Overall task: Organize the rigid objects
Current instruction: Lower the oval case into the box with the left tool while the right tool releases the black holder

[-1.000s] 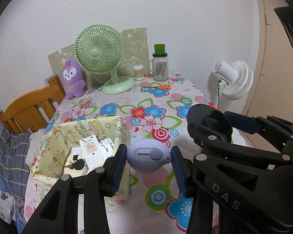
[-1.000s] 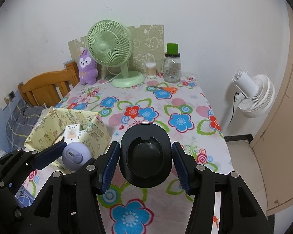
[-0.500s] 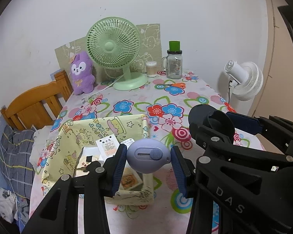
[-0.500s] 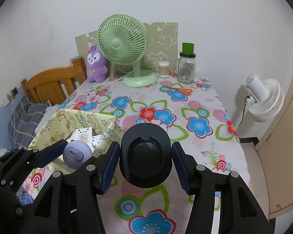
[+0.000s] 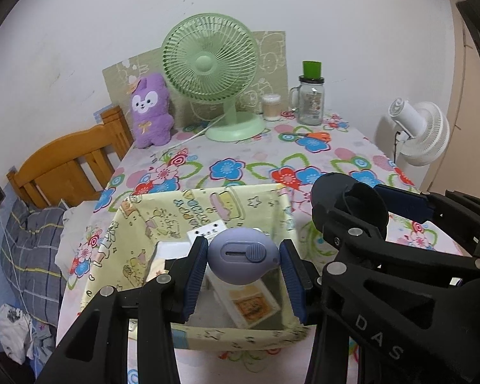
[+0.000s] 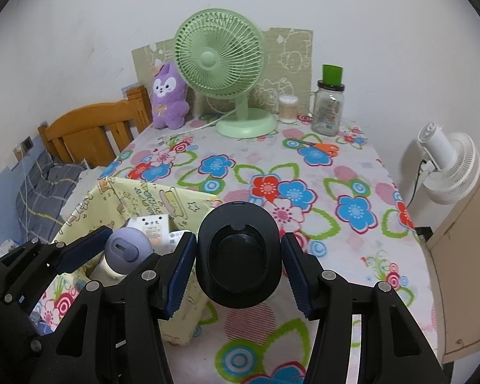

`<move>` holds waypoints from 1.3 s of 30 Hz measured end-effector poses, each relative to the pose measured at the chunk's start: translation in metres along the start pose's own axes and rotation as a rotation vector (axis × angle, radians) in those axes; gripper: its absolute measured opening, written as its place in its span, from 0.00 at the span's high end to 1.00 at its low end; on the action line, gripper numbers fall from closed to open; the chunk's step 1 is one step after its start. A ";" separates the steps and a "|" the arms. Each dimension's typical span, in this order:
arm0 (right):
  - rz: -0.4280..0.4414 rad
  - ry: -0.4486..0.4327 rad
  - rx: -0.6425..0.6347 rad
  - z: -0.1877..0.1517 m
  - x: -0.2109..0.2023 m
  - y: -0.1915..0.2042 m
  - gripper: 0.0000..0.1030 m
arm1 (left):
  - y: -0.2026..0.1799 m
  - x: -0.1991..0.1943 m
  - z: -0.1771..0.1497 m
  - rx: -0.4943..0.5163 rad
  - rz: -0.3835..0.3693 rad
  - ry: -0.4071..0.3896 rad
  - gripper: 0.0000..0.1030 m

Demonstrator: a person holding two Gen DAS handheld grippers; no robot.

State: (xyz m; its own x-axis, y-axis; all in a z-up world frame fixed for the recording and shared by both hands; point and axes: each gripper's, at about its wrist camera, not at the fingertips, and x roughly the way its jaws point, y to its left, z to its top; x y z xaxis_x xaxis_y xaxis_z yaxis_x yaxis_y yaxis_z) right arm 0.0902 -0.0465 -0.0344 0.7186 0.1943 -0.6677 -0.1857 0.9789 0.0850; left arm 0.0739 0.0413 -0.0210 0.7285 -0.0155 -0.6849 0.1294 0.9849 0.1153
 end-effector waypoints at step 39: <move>0.077 0.112 -0.087 0.007 0.065 0.070 0.44 | 0.081 0.066 -0.016 -0.108 0.072 0.134 0.30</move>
State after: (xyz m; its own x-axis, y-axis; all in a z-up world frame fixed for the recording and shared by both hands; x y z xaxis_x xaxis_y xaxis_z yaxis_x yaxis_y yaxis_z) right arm 0.1285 0.0350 -0.0666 0.6214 0.2555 -0.7407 -0.2984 0.9513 0.0778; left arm 0.1223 0.1227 -0.0683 0.6359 0.0714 -0.7685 0.0020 0.9956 0.0942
